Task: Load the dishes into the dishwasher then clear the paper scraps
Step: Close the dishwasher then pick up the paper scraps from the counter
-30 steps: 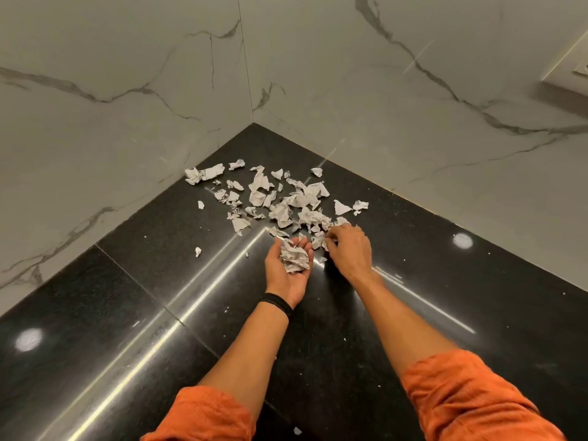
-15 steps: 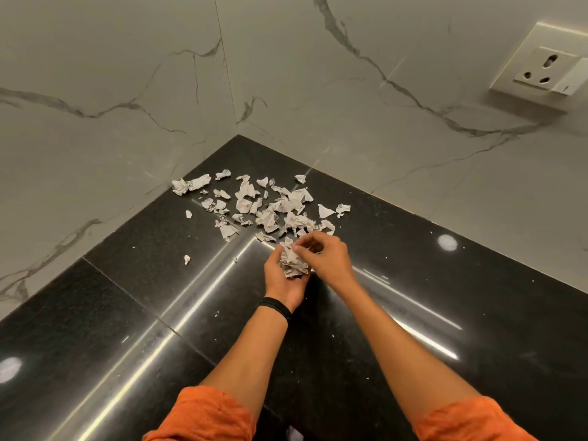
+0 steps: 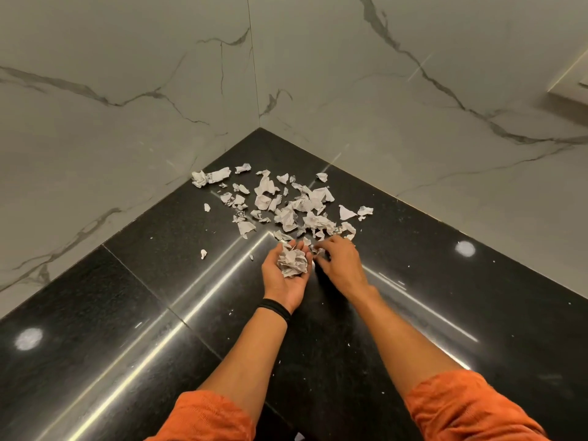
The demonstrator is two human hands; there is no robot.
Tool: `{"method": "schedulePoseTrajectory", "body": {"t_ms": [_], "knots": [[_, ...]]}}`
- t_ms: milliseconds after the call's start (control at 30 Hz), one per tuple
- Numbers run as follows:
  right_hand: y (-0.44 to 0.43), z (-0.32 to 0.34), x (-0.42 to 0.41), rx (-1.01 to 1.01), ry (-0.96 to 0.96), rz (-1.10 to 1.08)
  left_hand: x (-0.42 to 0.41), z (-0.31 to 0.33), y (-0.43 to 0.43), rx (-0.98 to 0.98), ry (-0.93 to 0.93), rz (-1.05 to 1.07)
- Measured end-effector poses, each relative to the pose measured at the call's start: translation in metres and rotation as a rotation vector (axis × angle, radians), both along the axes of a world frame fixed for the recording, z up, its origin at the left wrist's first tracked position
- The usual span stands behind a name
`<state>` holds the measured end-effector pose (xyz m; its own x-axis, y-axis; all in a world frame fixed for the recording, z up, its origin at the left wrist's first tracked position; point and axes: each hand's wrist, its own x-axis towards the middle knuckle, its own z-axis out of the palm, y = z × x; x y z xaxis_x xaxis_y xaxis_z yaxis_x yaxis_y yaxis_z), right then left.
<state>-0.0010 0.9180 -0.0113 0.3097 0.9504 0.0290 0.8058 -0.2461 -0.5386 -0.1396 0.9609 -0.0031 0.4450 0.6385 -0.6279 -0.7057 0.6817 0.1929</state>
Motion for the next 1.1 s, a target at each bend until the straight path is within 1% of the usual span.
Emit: {"method": "schedulePoseTrajectory", "body": {"t_ms": [100, 200, 267, 367, 467, 533, 600, 667, 767, 800, 867, 900, 967, 1033, 1100], "knots": [[-0.014, -0.001, -0.001, 0.085, 0.021, -0.060, -0.003, 0.000, -0.002, 0.008, 0.016, 0.007], [-0.032, 0.004, 0.005, 0.057, 0.060, -0.151, -0.003, 0.000, -0.005, 0.025, 0.037, -0.012], [-0.041, 0.008, 0.009, 0.041, 0.127, -0.230, -0.003, 0.000, -0.008, 0.024, 0.043, -0.016], [-0.048, 0.021, 0.011, 0.139, 0.295, -0.341, -0.001, 0.002, -0.015, 0.033, 0.053, -0.029], [-0.044, 0.039, -0.002, 0.266, 0.459, -0.307, 0.005, -0.001, -0.021, 0.042, 0.084, -0.043], [-0.039, 0.050, -0.017, 0.299, 0.510, -0.250, 0.009, 0.000, -0.024, 0.065, 0.068, -0.074], [-0.034, 0.054, -0.030, 0.281, 0.524, -0.174, 0.012, 0.003, -0.028, 0.073, 0.042, -0.110], [-0.030, 0.054, -0.037, 0.254, 0.499, -0.117, 0.013, 0.008, -0.029, 0.065, 0.022, -0.115], [-0.026, 0.049, -0.028, 0.290, 0.566, -0.200, 0.013, 0.010, -0.025, 0.058, -0.035, -0.073], [-0.027, 0.046, -0.021, 0.293, 0.541, -0.231, 0.012, 0.008, -0.023, 0.057, -0.044, -0.064], [-0.029, 0.039, -0.006, 0.227, 0.331, -0.242, 0.011, 0.006, -0.018, 0.050, -0.052, -0.052], [-0.031, 0.034, 0.001, 0.154, 0.203, -0.193, 0.010, 0.006, -0.017, 0.048, -0.052, -0.052], [-0.036, 0.021, 0.004, -0.031, 0.009, -0.006, 0.010, 0.007, -0.015, 0.049, -0.042, -0.051], [-0.044, 0.005, -0.002, -0.138, -0.100, 0.104, 0.010, 0.005, -0.015, 0.038, -0.015, -0.052], [-0.056, -0.006, -0.010, -0.083, -0.148, 0.109, 0.008, 0.003, -0.015, 0.016, -0.001, -0.042]]}}
